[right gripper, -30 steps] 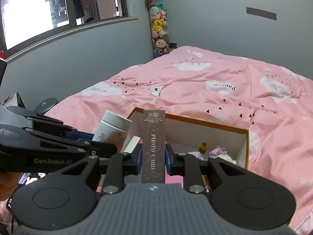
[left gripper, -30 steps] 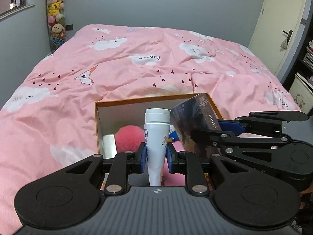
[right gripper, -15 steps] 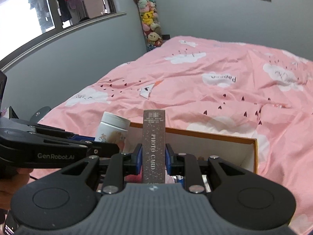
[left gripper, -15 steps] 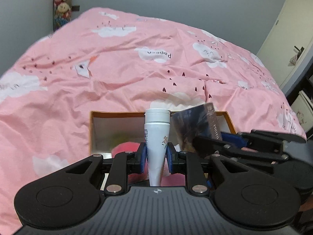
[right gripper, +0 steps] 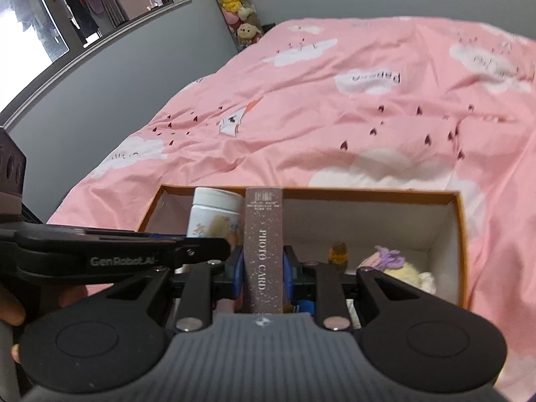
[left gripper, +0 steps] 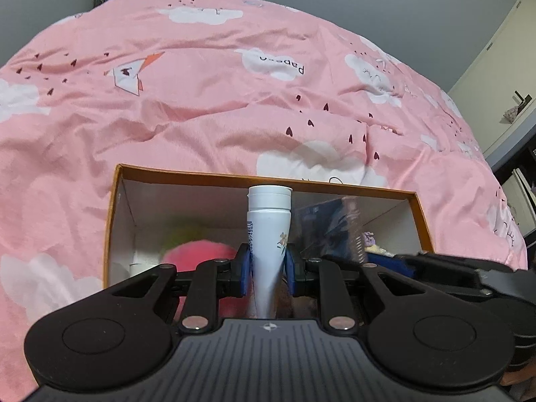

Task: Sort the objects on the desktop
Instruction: 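Lift the tube and PHOTO CARD box and carry them over the orange box, then lower the tube and PHOTO CARD box into the box and open both grippers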

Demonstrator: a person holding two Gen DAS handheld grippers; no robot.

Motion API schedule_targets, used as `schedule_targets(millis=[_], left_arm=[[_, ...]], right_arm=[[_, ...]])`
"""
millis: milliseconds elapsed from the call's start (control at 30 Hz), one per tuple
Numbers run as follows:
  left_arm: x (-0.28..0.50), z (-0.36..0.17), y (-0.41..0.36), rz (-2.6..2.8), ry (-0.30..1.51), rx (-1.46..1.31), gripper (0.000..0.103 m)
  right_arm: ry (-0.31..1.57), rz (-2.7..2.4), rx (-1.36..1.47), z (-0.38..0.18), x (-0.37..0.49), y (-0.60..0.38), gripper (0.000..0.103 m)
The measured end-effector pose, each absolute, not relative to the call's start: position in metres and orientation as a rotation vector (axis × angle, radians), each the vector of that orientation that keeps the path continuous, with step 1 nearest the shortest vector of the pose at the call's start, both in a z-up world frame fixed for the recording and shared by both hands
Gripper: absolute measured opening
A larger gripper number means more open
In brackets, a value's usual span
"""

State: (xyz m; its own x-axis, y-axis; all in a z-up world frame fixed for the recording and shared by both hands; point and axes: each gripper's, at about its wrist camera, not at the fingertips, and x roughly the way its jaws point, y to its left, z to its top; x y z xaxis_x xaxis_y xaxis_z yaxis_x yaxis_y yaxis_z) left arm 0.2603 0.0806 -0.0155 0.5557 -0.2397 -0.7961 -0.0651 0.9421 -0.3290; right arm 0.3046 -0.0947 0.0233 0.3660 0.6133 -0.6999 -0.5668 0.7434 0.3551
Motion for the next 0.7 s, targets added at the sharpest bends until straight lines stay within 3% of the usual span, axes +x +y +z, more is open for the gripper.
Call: schedule_targets(millis=[433,700], left_arm=[[0.283,-0.045,0.086,-0.066,1.092,-0.387,0.025],[0.263,-0.040,0.088,-0.065,1.059,-0.371,0.027]], right_arm=[[1.086,0.744,0.180,-0.019,0.334,-0.090,0.026],[1.054,0.744,0.123,-0.013,0.325,-0.095,0.031]])
